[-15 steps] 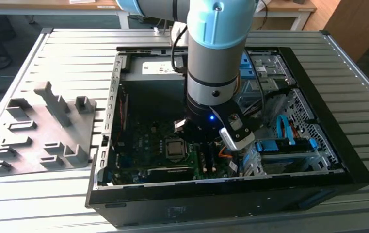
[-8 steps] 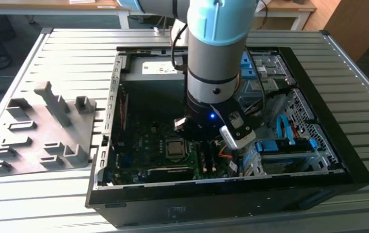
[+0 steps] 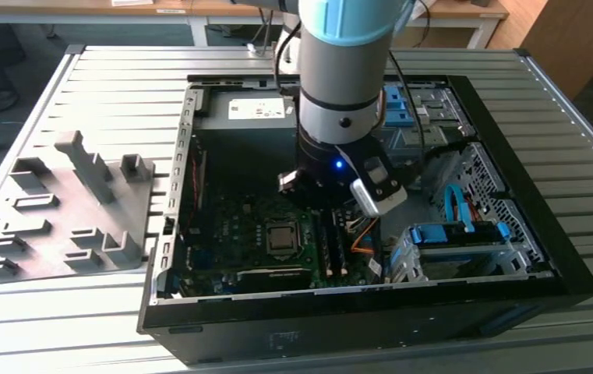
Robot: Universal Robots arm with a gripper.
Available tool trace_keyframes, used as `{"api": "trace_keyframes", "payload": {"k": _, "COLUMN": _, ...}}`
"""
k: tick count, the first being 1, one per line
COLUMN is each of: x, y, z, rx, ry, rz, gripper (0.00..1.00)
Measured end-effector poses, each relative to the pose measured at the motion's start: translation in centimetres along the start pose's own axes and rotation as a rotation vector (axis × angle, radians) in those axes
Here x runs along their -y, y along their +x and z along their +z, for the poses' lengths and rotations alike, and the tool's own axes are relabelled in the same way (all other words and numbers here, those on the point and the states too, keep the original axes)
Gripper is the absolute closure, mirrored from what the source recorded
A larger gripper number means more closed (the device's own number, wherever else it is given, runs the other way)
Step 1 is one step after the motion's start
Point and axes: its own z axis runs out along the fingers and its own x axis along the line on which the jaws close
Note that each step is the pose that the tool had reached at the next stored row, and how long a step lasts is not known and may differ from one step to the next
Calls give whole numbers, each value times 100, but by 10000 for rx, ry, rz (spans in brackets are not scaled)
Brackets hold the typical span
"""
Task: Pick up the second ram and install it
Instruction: 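Press down the second ram until it locks into place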
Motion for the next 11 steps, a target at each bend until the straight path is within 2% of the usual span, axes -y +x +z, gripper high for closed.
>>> {"api": "trace_keyframes", "payload": {"k": 3, "x": -35, "y": -1, "z": -17, "rx": -1, "ry": 2, "rz": -1, "gripper": 90}}
{"api": "trace_keyframes", "payload": {"k": 8, "x": -26, "y": -9, "z": -228, "rx": 1, "ry": 0, "rz": 0, "gripper": 90}}
{"api": "trace_keyframes", "payload": {"k": 11, "x": -21, "y": -13, "z": -323, "rx": 1, "ry": 1, "rz": 0, "gripper": 90}}
